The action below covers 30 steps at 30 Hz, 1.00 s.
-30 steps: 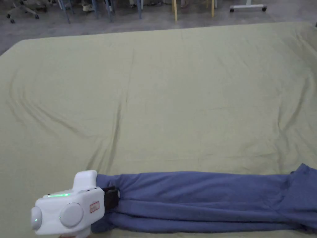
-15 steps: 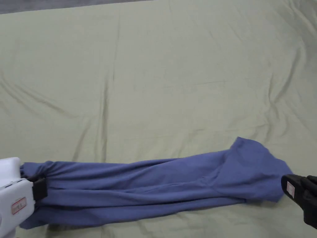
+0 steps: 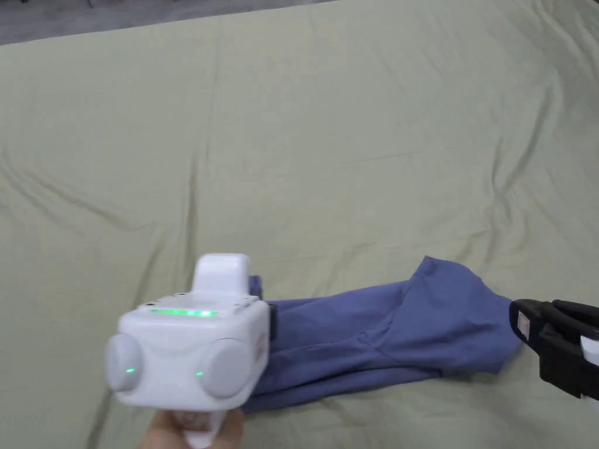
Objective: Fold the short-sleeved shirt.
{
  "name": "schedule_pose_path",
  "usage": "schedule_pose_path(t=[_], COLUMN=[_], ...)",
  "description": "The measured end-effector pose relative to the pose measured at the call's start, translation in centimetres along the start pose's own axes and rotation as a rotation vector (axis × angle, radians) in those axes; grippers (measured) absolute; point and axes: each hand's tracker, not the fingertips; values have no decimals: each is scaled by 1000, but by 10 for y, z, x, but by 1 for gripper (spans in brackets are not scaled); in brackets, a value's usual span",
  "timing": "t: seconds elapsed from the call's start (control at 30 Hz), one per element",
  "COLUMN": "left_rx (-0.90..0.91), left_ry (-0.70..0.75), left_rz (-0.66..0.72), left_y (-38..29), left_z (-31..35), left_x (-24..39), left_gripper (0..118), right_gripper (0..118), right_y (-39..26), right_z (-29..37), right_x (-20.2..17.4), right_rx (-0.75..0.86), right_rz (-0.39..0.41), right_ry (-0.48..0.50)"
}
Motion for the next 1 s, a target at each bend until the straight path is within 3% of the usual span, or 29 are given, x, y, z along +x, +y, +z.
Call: schedule_pose_path(t=[0.2,0.23,0.3,0.33,0.43,0.57,0.6,0.7,0.73,0.77,0.8,0.83,0.87,1.0], left_rx=[-120,-126,-121,-126,-110,86,126,130,127,102,57,39,33,-140], left_ry=[-56,-68,-142,-199,-236,-185,-161,-51,-60,-106,-165,-190,-205,-223], left_rz=[54,73,147,185,174,166,157,198,236,257,289,314,321,141], left_y=[-5,-5,-7,-6,-3,-7,-9,-15,-17,-16,-14,-14,-14,-10], left_z=[-52,-54,-56,-53,-11,89,103,103,92,75,53,32,12,-57], left_x=[32,29,19,13,-5,-44,-55,-84,-92,-96,-96,-92,-84,-20], left_gripper=[14,21,68,77,80,84,92,94,90,55,8,0,0,0], right_gripper=[3,3,3,3,3,3,3,3,3,3,3,3,3,3], right_y=[-4,-4,-5,-5,-4,0,0,0,-1,-2,-3,-4,-5,-7], right_z=[-6,-10,-20,-24,-29,-31,-32,-33,-34,-34,-35,-35,-35,-36], right_x=[9,8,6,3,-3,-7,-8,-14,-15,-17,-18,-19,-20,-19], right_rx=[-14,-20,-38,-45,-55,-56,-58,-64,-66,-69,-74,-78,-83,-108], right_rz=[-29,-28,-20,-15,-6,2,7,22,24,24,23,23,27,34], right_ry=[-22,-27,-26,-24,-17,3,5,10,10,14,18,20,18,-7])
